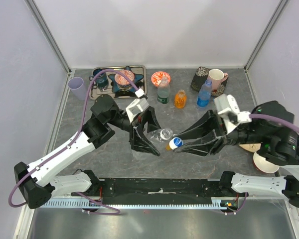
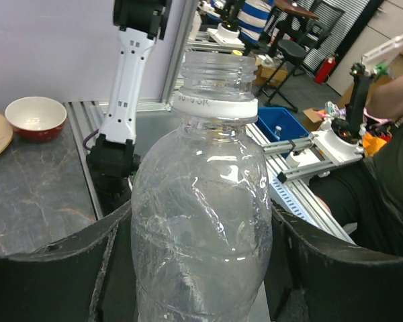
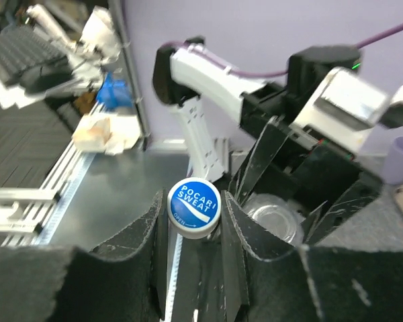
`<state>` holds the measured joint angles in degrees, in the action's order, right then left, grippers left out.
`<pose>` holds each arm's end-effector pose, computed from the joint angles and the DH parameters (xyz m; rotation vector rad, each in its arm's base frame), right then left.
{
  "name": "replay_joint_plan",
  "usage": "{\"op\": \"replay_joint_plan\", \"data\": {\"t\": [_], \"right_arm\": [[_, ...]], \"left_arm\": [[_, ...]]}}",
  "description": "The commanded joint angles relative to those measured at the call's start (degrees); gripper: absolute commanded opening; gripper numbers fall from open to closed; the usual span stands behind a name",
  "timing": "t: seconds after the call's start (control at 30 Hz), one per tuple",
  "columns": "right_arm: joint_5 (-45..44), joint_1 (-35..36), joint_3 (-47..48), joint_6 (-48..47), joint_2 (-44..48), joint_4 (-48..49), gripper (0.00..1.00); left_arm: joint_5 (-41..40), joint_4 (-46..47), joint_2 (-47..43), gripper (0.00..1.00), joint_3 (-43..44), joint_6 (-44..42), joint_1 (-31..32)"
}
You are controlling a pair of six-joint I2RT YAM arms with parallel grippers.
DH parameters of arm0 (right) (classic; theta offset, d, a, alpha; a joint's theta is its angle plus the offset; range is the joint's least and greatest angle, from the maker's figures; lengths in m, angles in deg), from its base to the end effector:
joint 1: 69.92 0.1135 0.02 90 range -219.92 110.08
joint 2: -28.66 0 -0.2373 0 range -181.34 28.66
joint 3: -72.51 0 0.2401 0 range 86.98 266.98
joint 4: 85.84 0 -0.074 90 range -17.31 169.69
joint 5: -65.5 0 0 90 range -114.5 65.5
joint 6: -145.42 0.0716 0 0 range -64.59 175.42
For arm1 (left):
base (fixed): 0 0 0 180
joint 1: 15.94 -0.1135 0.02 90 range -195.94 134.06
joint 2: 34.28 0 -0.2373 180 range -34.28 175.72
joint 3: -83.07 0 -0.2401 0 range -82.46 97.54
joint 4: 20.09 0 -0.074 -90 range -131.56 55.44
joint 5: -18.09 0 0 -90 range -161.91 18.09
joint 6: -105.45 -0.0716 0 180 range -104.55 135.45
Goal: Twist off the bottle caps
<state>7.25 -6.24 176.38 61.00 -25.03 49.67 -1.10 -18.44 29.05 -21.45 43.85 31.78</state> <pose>0.0405 0.1668 0.5025 -1.1960 1.1354 1.3557 0.1134 -0.2252 0.3994 1.4280 1.1216 -1.8107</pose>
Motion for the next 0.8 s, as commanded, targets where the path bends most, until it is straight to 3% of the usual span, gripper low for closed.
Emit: {"op": "replay_joint_plan", "data": {"t": [0.0,0.17,0.23,0.33,0.4,0.5,0.77], "right_arm": [[-17.85,0.13,0.86,3.64,3.50,7.51,0.00],[-46.54,0.13,-1.33,3.90,4.65,5.60,0.00],[-61.53,0.04,-3.09,5.04,4.04,3.05,0.00],[-71.44,0.04,-10.19,9.17,3.24,-1.96,0.00],[-71.13,0.04,-18.10,12.86,3.42,-1.80,0.00],[-67.36,0.04,-27.33,17.43,0.62,0.13,0.00],[-58.30,-0.49,-38.87,20.34,-17.29,15.59,0.00]], "left_arm": [[-3.82,-3.36,-0.66,0.42,-0.11,-0.44,-0.79],[-10.76,-12.41,-3.73,0.43,-1.16,-8.53,-0.97],[-18.04,-17.25,-7.59,0.44,-2.65,-11.86,-1.05],[-31.31,-21.30,-15.41,0.44,-5.63,-14.68,-1.14],[-41.56,-22.62,-21.98,0.44,-8.17,-15.22,-1.14],[-50.46,-24.03,-27.98,0.44,-11.17,-15.83,-1.14],[-58.76,-26.93,-37.22,0.45,-14.43,-15.92,-1.14]]}}
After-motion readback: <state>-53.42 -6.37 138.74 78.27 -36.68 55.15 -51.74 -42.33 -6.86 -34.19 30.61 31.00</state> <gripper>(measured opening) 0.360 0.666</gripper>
